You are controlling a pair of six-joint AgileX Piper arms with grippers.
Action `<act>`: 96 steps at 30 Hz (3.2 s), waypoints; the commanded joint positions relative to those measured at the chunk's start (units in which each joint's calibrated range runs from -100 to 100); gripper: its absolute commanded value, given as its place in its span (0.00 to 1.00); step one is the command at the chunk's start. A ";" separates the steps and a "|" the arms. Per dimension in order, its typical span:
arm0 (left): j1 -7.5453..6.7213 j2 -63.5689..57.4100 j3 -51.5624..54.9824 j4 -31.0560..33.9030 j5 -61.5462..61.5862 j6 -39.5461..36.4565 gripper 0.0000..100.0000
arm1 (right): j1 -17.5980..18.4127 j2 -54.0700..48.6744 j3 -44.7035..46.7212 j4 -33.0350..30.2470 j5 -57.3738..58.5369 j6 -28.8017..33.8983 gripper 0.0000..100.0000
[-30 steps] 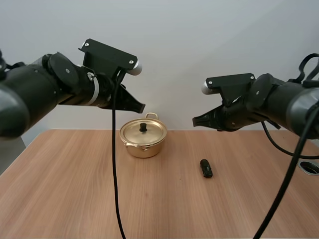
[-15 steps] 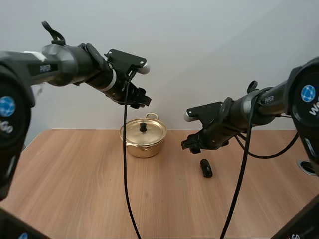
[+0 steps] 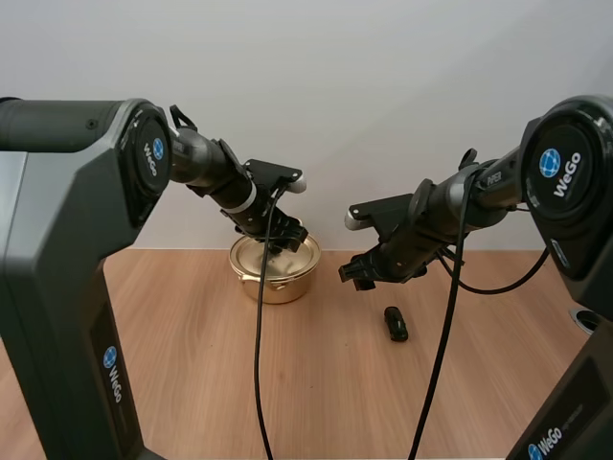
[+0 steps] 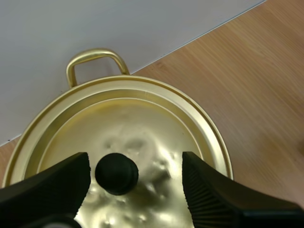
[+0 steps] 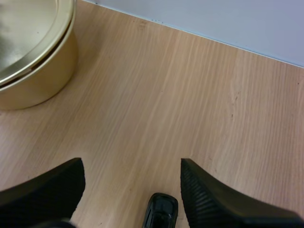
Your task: Open the pot, put the car inside, and close it
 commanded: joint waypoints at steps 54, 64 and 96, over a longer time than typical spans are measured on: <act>-0.01 -7.75 -6.43 -0.86 -0.02 0.17 0.00 | -3.30 6.92 2.08 -3.44 11.00 2.64 0.87; 0.23 -21.93 -6.43 -0.86 -0.10 0.17 0.00 | -4.03 9.11 2.08 -3.93 10.76 5.23 0.00; 2.26 -47.02 -17.32 0.94 2.43 -6.21 0.00 | 10.69 24.64 -38.85 2.45 17.52 -2.58 0.00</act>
